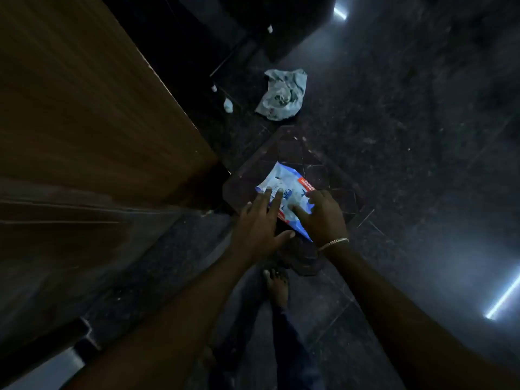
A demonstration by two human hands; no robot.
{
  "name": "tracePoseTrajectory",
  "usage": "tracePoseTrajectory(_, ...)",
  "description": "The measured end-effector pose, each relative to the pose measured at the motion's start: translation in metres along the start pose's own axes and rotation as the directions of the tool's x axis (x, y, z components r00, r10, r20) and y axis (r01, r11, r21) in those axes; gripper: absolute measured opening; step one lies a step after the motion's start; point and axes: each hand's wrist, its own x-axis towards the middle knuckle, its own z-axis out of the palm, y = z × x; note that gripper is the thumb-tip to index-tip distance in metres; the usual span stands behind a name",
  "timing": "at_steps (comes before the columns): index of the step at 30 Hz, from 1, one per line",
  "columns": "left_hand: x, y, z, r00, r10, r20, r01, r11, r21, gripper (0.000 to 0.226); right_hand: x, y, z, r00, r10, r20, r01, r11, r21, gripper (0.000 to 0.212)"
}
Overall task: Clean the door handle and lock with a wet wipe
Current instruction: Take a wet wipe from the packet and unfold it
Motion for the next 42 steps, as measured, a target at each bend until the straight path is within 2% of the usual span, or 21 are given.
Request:
tracePoseTrajectory(3,0.017,-0.003,0.023,1.000,-0.021,0.013,0.022,0.999,-0.034,0.097,0.016,0.002,0.023,0.997,0.075,0.025,-0.074,0.997,-0.025,0.054)
tracePoseTrajectory(7,0.022,-0.005,0.031,1.000,-0.013,0.024,0.014,0.999,-0.033,0.099,0.018,0.002,0.034,0.998,0.067,-0.005,-0.067,0.997,-0.038,0.020)
tracePoseTrajectory(11,0.005,-0.004,0.006,1.000,-0.025,0.014,0.026,0.998,-0.064,0.100,0.004,-0.010,0.015,0.992,0.116,-0.046,-0.112,0.991,0.077,0.011)
tracePoseTrajectory(15,-0.022,0.005,-0.035,0.996,-0.091,-0.006,0.087,0.964,-0.250,0.089,-0.022,-0.037,-0.023,0.991,0.111,-0.068,-0.094,0.972,0.216,0.010)
tracePoseTrajectory(17,-0.036,0.006,-0.059,0.990,-0.138,-0.010,0.124,0.916,-0.382,0.077,-0.039,-0.055,-0.043,0.994,0.095,-0.052,-0.078,0.962,0.262,0.013)
tracePoseTrajectory(20,-0.062,0.008,-0.095,0.975,-0.221,-0.024,0.163,0.784,-0.598,0.060,-0.067,-0.084,-0.072,1.000,0.017,0.012,-0.020,0.947,0.320,0.019)
tracePoseTrajectory(23,-0.092,0.015,-0.130,0.950,-0.311,-0.038,0.190,0.668,-0.720,0.047,-0.094,-0.115,-0.096,0.993,-0.092,0.078,0.057,0.928,0.369,0.018)
tracePoseTrajectory(26,-0.126,0.020,-0.157,0.932,-0.357,-0.061,0.157,0.549,-0.821,0.038,-0.118,-0.147,-0.114,0.977,-0.181,0.110,0.123,0.908,0.401,0.016)
tracePoseTrajectory(27,-0.138,0.020,-0.165,0.925,-0.375,-0.066,0.147,0.511,-0.847,0.036,-0.125,-0.158,-0.118,0.972,-0.199,0.122,0.129,0.895,0.428,0.013)
tracePoseTrajectory(30,-0.171,0.015,-0.185,0.900,-0.427,-0.087,0.112,0.418,-0.902,0.030,-0.143,-0.187,-0.126,0.964,-0.233,0.128,0.137,0.848,0.512,0.023)
tracePoseTrajectory(32,-0.192,0.010,-0.198,0.880,-0.464,-0.106,0.085,0.374,-0.924,0.024,-0.154,-0.203,-0.128,0.955,-0.253,0.157,0.135,0.838,0.528,0.011)
tracePoseTrajectory(34,-0.214,0.004,-0.207,0.856,-0.504,-0.118,0.062,0.325,-0.944,0.017,-0.165,-0.219,-0.128,0.940,-0.283,0.188,0.137,0.822,0.553,0.008)
tracePoseTrajectory(38,-0.257,-0.011,-0.223,0.808,-0.566,-0.160,0.009,0.284,-0.959,0.006,-0.188,-0.248,-0.127,0.906,-0.371,0.203,0.188,0.783,0.592,0.006)
tracePoseTrajectory(42,-0.303,-0.034,-0.234,0.769,-0.621,-0.154,0.005,0.247,-0.969,0.009,-0.211,-0.281,-0.119,0.886,-0.393,0.246,0.124,0.712,0.691,0.007)
